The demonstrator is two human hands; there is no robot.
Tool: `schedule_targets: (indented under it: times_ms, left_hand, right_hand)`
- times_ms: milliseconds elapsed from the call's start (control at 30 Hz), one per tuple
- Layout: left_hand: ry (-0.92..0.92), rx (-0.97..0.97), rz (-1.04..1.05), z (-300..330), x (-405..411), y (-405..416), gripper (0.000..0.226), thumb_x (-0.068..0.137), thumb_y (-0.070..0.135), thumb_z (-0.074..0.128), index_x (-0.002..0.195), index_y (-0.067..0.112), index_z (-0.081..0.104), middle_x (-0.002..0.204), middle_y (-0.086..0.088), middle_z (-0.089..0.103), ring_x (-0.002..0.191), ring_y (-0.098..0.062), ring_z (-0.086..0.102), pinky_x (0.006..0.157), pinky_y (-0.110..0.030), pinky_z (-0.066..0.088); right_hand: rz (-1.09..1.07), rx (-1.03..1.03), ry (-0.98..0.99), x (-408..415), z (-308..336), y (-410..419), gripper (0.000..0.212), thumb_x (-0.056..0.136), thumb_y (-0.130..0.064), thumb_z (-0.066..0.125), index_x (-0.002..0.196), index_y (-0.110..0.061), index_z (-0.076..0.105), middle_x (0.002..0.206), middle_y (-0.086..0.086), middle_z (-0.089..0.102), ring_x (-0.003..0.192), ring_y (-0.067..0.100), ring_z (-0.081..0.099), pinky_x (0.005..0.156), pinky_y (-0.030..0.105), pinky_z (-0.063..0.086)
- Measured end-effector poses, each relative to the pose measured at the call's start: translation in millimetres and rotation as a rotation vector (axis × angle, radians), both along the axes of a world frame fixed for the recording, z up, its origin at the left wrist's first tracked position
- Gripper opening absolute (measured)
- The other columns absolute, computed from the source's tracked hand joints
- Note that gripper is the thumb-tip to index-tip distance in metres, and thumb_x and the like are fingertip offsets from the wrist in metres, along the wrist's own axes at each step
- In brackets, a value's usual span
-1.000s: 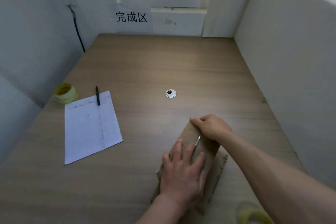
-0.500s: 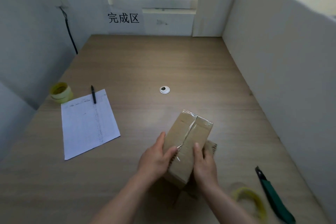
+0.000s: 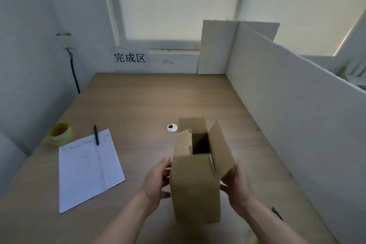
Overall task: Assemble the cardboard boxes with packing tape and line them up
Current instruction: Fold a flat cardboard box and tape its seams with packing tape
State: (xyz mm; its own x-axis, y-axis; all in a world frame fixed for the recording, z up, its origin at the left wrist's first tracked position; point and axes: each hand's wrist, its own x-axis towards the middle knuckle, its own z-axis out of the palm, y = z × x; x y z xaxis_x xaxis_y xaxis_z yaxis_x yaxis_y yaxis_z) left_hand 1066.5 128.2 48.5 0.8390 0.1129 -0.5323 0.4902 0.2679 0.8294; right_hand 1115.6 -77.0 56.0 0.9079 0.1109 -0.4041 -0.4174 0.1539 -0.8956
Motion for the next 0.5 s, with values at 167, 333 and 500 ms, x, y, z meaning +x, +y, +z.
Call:
schedule_targets:
  times_ms: [167,333,500]
  left_hand:
    - [0.152,0.175,-0.147,-10.9,-12.3,-24.2,0.078,0.078,0.077,0.047,0.142,0.032,0.04,0.143,0.001,0.047,0.129,-0.027,0.044,0.099,-0.055,0.041]
    - [0.192,0.765,-0.144,-30.0,-0.9,-44.5,0.105,0.061,0.063,0.081,0.143,0.028,0.025,0.139,-0.001,0.039,0.124,-0.023,0.046,0.099,-0.038,0.049]
    - [0.182,0.558,-0.095,-40.1,39.8,-45.2,0.072,0.079,0.025,0.075,0.14,0.018,0.039,0.12,-0.002,0.055,0.111,-0.027,0.058,0.091,-0.043,0.056]
  right_hand:
    - [0.222,-0.072,0.016,-21.0,-1.5,3.6,0.047,0.101,-0.049,0.036,0.109,-0.017,0.069,0.102,0.009,0.073,0.1,0.029,0.067,0.084,0.04,0.053]
    - [0.291,-0.422,-0.085,-6.8,-12.4,4.0,0.01,0.094,-0.015,0.06,0.099,-0.017,0.069,0.1,0.005,0.069,0.099,0.022,0.063,0.08,0.032,0.051]
    - [0.234,-0.493,-0.125,45.2,-6.1,-18.7,0.012,0.096,-0.017,0.059,0.093,-0.018,0.071,0.091,0.003,0.068,0.088,0.023,0.061,0.068,0.032,0.048]
